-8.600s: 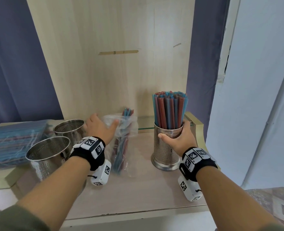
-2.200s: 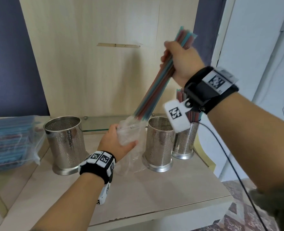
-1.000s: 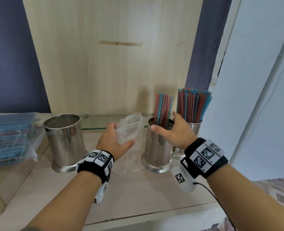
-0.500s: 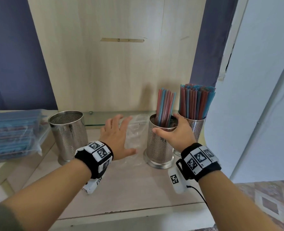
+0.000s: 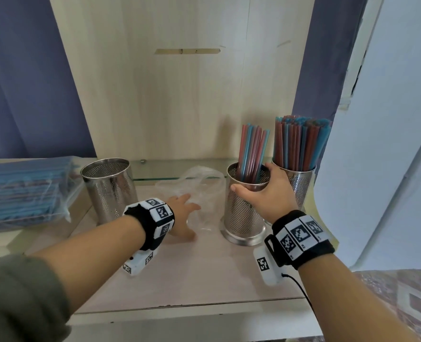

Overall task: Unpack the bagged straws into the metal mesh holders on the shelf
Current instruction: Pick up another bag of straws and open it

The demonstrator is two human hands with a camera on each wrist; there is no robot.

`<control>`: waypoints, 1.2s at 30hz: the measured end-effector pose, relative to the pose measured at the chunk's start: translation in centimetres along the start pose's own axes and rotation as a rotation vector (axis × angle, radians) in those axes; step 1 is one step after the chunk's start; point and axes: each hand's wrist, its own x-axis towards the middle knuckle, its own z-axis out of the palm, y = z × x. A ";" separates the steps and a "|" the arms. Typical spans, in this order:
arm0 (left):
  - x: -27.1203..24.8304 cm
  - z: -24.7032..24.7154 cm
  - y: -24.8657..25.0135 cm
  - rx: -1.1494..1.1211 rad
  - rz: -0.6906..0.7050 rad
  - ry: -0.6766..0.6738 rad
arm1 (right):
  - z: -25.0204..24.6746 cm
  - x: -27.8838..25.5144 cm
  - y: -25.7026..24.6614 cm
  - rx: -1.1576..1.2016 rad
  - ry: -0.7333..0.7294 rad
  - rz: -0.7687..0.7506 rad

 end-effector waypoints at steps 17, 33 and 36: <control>0.8 -1.6 -0.6 -0.250 -0.083 0.146 | -0.6 -0.3 -0.4 -0.013 -0.037 0.016; -7.5 -1.9 -10.7 -0.468 -0.614 0.746 | -0.6 -0.2 -0.6 0.010 -0.053 0.066; -8.0 -1.8 -10.4 -0.504 -0.573 0.818 | -0.7 -0.2 -0.7 -0.005 -0.056 0.055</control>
